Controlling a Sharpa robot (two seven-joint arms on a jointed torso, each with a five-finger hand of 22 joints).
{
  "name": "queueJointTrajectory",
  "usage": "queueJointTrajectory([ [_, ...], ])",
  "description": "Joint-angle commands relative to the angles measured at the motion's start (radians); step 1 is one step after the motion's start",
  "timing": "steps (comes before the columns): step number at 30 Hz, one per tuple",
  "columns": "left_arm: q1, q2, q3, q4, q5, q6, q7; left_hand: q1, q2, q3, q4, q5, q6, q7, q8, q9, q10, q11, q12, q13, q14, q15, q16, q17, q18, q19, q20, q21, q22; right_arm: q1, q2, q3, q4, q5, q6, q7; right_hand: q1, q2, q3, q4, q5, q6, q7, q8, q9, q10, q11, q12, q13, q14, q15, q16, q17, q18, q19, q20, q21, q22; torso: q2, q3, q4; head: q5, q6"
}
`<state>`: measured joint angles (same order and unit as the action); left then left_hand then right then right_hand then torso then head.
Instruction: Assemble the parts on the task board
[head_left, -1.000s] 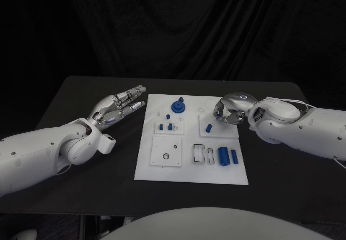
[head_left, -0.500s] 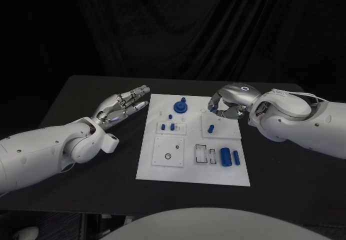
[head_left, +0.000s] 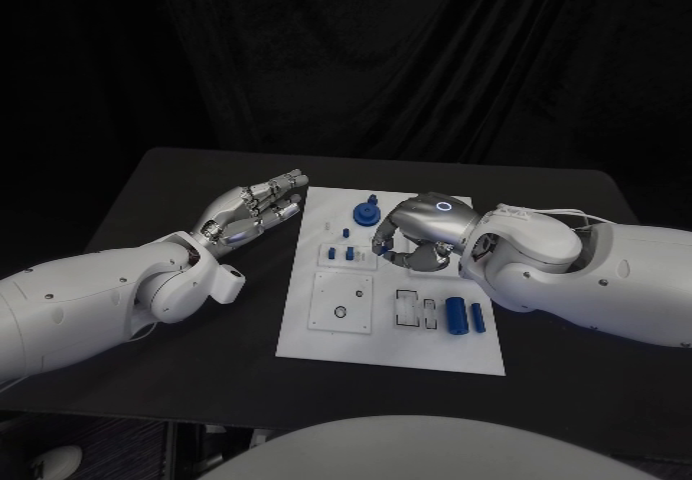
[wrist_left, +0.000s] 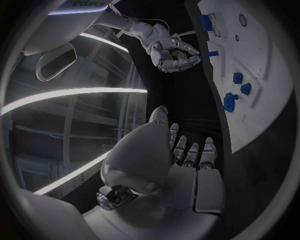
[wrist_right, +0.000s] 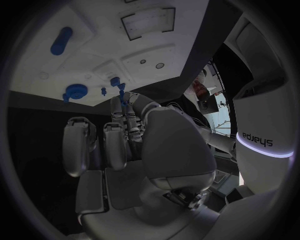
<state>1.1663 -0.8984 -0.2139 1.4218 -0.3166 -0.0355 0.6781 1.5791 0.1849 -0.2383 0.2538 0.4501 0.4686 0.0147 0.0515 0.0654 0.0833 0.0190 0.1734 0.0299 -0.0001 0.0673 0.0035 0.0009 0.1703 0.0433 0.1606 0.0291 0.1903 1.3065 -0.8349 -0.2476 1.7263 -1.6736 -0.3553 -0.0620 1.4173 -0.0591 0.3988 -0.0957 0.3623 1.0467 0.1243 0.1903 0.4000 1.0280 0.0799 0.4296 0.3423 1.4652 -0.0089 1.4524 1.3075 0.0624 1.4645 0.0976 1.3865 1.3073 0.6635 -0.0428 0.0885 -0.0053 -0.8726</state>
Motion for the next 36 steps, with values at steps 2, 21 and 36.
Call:
queueJointTrajectory([
  [2,-0.002,0.005,0.001,0.002,0.006,-0.024,0.105,0.010,0.002,0.000,-0.006,0.005,0.004,0.012,-0.003,0.001,-0.002,-0.009,-0.003,0.000,0.000,-0.008,-0.003,-0.001,-0.005,-0.006,-0.007,-0.006,-0.025,-0.020,0.034,0.001,-0.001,-0.064,0.031,-0.007,0.012,-0.002,-0.001,-0.009,0.008,-0.002,0.003,-0.005,0.001,0.027,-0.020,-0.006,0.000,0.043,-0.005,0.002,0.057,-0.017,0.010,-0.006,0.002,0.204,0.000,0.0005,0.0033,0.005,0.000],
  [21,-0.008,0.016,0.001,-0.005,0.006,-0.028,0.105,-0.002,0.003,-0.010,0.009,-0.002,-0.240,-0.064,-0.025,-0.037,-0.038,-0.026,-0.056,-0.008,0.000,-0.029,-0.003,-0.001,-0.003,-0.039,-0.025,-0.022,-0.149,-0.073,0.118,0.001,-0.027,-0.093,0.112,-0.023,0.008,-0.004,-0.004,-0.006,0.003,-0.008,0.006,-0.012,0.001,0.026,-0.018,-0.011,-0.002,0.041,-0.003,-0.002,0.051,-0.016,0.006,-0.004,-0.003,0.202,0.000,-0.0009,0.0017,0.046,0.000],
  [36,-0.012,0.018,0.001,-0.005,0.006,-0.013,0.097,-0.001,0.007,-0.008,0.009,-0.003,-0.234,-0.050,-0.023,-0.036,-0.040,-0.022,-0.060,-0.008,0.000,-0.017,-0.003,-0.001,-0.004,-0.039,-0.015,-0.022,-0.149,-0.087,0.129,0.001,-0.049,-0.093,0.143,-0.037,0.009,-0.004,-0.003,-0.006,0.002,-0.012,0.006,-0.015,0.001,0.025,-0.017,-0.013,-0.002,0.040,-0.003,-0.004,0.048,-0.015,0.004,-0.004,-0.007,0.201,-0.001,-0.0006,0.0021,0.053,0.000],
])
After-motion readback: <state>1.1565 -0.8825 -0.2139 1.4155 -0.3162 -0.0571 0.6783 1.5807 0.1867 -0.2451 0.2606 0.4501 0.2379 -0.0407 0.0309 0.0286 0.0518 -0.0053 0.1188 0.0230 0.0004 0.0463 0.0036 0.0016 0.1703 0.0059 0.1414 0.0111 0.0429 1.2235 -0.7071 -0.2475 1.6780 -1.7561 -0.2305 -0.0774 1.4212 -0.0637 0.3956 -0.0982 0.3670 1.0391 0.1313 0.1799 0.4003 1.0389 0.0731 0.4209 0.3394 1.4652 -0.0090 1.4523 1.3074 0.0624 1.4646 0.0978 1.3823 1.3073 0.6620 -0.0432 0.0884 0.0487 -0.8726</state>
